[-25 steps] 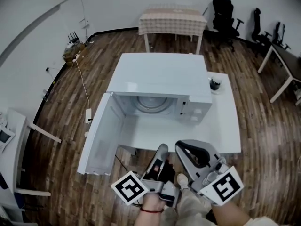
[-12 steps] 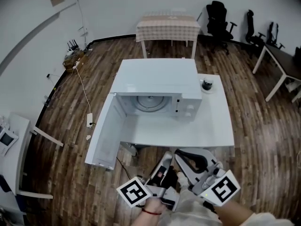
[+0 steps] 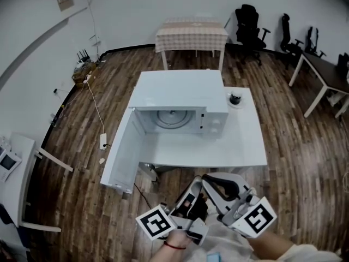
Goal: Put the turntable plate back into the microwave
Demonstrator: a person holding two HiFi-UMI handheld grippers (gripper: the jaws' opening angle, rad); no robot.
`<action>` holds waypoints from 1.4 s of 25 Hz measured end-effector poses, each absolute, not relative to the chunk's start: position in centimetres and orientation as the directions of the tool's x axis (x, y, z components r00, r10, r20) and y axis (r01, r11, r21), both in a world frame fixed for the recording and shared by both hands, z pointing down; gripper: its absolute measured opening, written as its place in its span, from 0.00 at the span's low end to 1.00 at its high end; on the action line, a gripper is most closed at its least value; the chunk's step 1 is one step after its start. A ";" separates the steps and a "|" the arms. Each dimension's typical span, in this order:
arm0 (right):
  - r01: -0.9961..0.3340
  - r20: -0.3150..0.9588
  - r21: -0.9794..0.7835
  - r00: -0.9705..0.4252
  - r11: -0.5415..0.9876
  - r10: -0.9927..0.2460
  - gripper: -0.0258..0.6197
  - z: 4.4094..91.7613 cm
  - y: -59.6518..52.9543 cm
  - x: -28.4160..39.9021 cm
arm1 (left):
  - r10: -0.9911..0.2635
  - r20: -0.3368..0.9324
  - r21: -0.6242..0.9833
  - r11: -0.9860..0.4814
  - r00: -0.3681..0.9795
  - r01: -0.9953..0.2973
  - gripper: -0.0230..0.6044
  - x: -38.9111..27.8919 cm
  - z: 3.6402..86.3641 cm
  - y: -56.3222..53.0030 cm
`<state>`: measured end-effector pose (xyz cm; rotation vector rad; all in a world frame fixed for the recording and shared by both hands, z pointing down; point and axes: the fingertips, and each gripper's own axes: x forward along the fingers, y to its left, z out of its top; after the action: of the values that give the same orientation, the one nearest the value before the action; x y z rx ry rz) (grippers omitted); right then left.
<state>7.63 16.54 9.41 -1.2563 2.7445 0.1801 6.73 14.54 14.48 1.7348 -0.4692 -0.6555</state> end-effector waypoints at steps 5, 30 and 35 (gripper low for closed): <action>-0.765 -0.179 0.062 -0.641 0.642 -0.746 0.09 8.6 17.0 7.5 | -0.619 -0.189 0.966 -0.258 0.762 0.030 0.04 6.6 14.3 15.0; -0.775 -0.142 -0.032 -0.622 0.632 -0.770 0.09 8.4 16.6 10.7 | -0.577 -0.184 0.961 -0.275 0.796 0.023 0.04 8.5 13.8 15.0; -0.761 -0.113 -0.040 -0.641 0.648 -0.759 0.09 8.4 16.2 11.3 | -0.569 -0.193 0.963 -0.264 0.800 0.045 0.04 9.0 13.8 14.9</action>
<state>11.27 16.18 8.36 -1.2700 2.7415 0.0169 8.98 14.93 13.80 1.7522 -0.4081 -0.6169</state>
